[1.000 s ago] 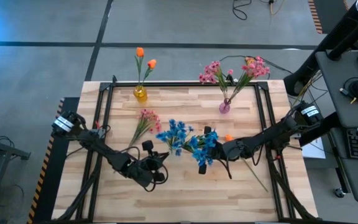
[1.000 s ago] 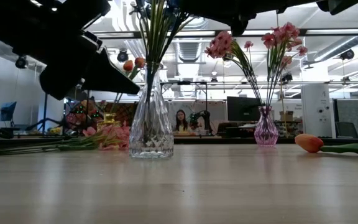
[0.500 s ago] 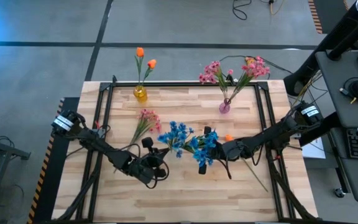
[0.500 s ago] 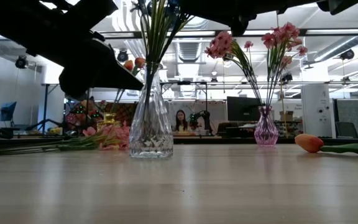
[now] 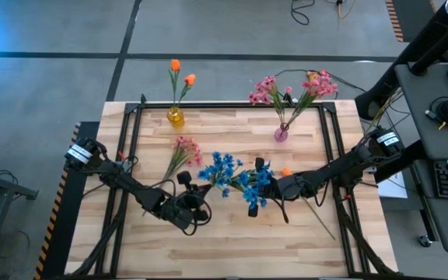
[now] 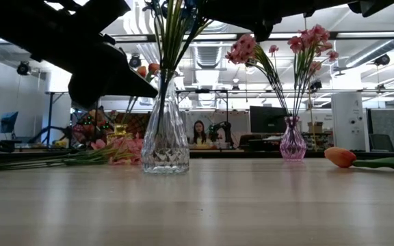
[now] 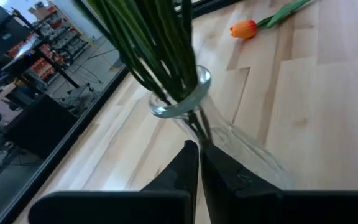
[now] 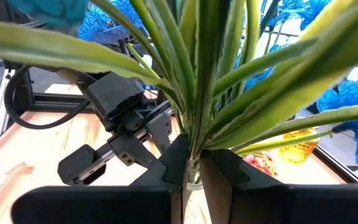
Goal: Sort flowers into vase by color
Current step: Put the blue flowers into the transparent vase
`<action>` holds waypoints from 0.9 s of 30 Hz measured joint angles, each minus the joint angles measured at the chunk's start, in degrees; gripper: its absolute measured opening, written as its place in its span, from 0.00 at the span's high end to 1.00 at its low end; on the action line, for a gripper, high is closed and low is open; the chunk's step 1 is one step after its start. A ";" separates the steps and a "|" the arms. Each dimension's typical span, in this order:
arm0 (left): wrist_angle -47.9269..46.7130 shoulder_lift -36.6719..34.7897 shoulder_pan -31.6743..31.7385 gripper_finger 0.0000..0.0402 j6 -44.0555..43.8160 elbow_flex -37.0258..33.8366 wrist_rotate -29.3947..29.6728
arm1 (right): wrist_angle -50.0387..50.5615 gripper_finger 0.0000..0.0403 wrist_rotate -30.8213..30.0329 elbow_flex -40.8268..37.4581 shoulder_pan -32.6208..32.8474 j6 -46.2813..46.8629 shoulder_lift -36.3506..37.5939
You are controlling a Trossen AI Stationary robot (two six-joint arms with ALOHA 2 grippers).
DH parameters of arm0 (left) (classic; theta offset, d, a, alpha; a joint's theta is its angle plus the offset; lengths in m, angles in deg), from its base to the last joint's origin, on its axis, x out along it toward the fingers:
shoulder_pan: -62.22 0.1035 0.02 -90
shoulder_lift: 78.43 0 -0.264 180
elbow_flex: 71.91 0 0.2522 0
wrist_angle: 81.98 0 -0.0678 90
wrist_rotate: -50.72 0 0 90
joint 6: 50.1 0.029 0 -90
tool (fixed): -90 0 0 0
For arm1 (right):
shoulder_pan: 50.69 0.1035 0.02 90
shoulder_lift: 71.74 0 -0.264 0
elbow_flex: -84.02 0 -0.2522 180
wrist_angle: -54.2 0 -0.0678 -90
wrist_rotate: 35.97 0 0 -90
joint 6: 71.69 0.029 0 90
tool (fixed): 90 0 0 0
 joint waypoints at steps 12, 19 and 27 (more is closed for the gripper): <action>0.04 0.00 0.59 1.00 0.09 0.00 -1.27 | 4.35 0.93 0.02 2.71 0.00 1.07 0.00; 0.07 0.00 0.61 1.00 0.09 0.00 -1.31 | 12.50 0.93 0.00 6.39 0.01 3.18 0.02; 0.09 -0.02 0.69 1.00 0.09 0.00 -2.01 | 17.77 0.93 0.02 9.27 0.02 5.16 0.02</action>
